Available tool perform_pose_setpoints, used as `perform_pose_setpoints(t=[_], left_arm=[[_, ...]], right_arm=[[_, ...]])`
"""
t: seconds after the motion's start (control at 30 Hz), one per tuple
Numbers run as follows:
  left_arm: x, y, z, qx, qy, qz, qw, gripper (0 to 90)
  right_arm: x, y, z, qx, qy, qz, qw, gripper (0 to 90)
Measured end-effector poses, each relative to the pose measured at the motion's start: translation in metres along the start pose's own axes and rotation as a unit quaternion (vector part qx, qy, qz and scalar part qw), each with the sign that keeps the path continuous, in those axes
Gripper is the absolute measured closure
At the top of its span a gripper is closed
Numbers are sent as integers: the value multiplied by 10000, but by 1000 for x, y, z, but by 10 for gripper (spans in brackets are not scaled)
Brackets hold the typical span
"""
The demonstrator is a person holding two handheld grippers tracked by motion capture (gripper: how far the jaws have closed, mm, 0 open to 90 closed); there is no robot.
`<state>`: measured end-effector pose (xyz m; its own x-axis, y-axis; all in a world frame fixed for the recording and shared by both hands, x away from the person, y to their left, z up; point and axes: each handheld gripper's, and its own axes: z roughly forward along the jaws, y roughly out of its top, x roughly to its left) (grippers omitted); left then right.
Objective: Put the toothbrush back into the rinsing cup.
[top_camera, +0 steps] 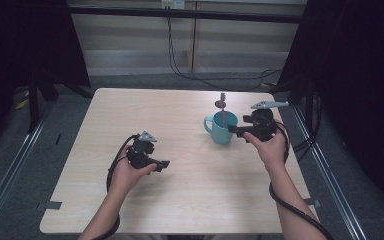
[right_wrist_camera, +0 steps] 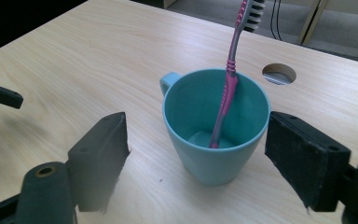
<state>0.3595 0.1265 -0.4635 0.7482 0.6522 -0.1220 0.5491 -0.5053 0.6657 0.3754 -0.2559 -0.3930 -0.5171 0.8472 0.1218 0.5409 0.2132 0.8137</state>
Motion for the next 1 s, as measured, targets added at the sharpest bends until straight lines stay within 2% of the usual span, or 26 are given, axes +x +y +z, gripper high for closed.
perform_pose_setpoints(t=[0.3,0.73,1.0], left_arm=[[5,-3,-4,-39,-22,-46,10000,158],[11,-10,-10,-62,-34,-130,9999,151],[12,-15,-12,-44,-83,-48,9999,151]], right_arm=[[7,-8,-5,55,99,-129,9999,190],[12,-19,-19,24,237,-154,9996,163],[15,-30,-29,88,244,-237,9994,160]])
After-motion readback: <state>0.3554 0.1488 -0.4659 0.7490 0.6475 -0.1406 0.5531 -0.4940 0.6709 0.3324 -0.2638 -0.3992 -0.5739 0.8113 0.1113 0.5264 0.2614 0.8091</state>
